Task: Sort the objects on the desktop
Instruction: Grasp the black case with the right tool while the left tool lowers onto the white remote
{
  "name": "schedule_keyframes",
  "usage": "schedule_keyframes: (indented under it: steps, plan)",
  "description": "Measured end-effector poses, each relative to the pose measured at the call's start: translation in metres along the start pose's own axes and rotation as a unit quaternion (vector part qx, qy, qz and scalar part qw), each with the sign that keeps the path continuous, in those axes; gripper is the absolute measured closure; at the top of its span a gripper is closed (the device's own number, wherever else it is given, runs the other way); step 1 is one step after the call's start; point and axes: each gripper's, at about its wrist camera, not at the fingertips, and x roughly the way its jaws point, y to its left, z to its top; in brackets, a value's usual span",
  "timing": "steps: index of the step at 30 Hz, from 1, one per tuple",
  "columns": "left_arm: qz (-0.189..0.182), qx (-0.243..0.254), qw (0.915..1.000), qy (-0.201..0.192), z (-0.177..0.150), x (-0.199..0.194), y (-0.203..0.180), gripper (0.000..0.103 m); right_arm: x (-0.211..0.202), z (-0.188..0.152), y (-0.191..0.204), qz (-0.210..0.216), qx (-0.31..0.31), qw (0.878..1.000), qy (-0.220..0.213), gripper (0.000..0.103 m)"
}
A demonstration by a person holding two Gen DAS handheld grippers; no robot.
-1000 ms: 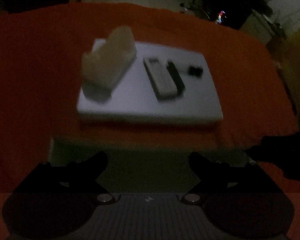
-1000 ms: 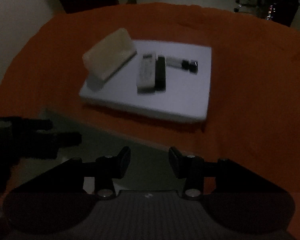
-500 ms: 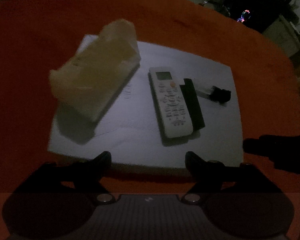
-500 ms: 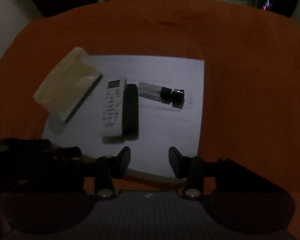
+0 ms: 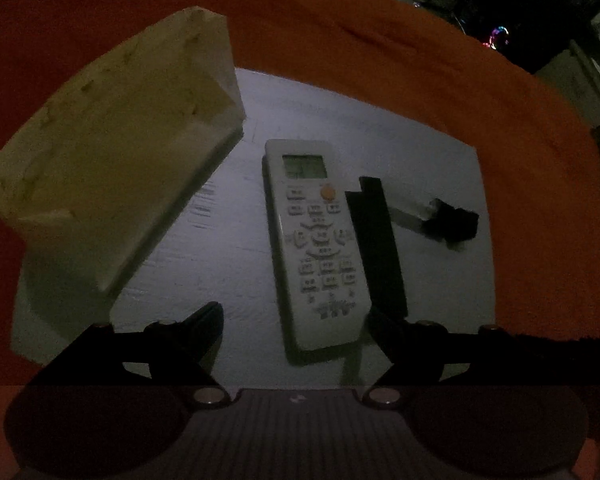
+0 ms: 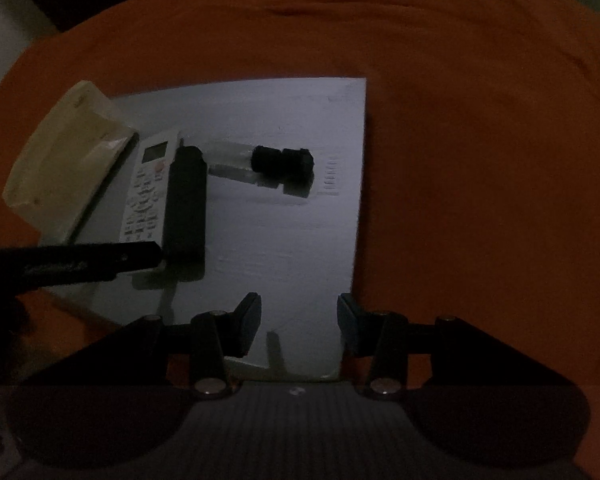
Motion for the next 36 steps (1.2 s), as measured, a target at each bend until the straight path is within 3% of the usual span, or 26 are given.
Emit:
schedule_keyframes:
  steps: [10, 11, 13, 14, 25, 28, 31, 34, 36]
  plan:
    - [0.017, 0.015, 0.9994, -0.026, 0.003, 0.006, -0.011, 0.027, 0.004, 0.0, 0.01, -0.003, -0.019, 1.0, -0.003, 0.057]
    - [0.017, 0.02, 0.9992, -0.03, 0.002, 0.007, -0.012, 0.034, 0.004, 0.002, 0.014, -0.005, -0.026, 1.0, -0.006, 0.057]
    - [0.021, 0.041, 0.9982, -0.038, -0.001, 0.005, -0.012, 0.058, 0.005, 0.004, 0.02, -0.014, -0.041, 0.999, -0.013, 0.057]
    - [0.026, 0.048, 0.9977, -0.04, -0.002, 0.003, -0.011, 0.064, 0.006, 0.005, 0.023, -0.018, -0.047, 0.999, -0.017, 0.057]
    - [0.04, 0.047, 0.9976, -0.031, -0.03, -0.026, 0.034, 0.064, 0.019, 0.025, 0.055, -0.006, -0.071, 0.997, -0.033, 0.056]
    - [0.046, 0.052, 0.9971, -0.028, -0.033, -0.029, 0.038, 0.064, 0.028, 0.037, 0.075, -0.01, -0.089, 0.995, -0.038, 0.048]
    - [0.047, 0.051, 0.9972, -0.028, -0.028, -0.028, 0.041, 0.064, 0.042, 0.045, 0.097, -0.028, -0.127, 0.991, -0.037, 0.046]
    - [0.042, 0.039, 0.9974, -0.045, -0.022, -0.03, 0.044, 0.054, 0.062, 0.049, 0.107, -0.043, -0.135, 0.99, -0.014, 0.045]
    - [0.045, 0.047, 0.9968, -0.046, -0.018, -0.028, 0.04, 0.049, 0.066, 0.047, 0.11, -0.048, -0.145, 0.988, -0.022, 0.049]
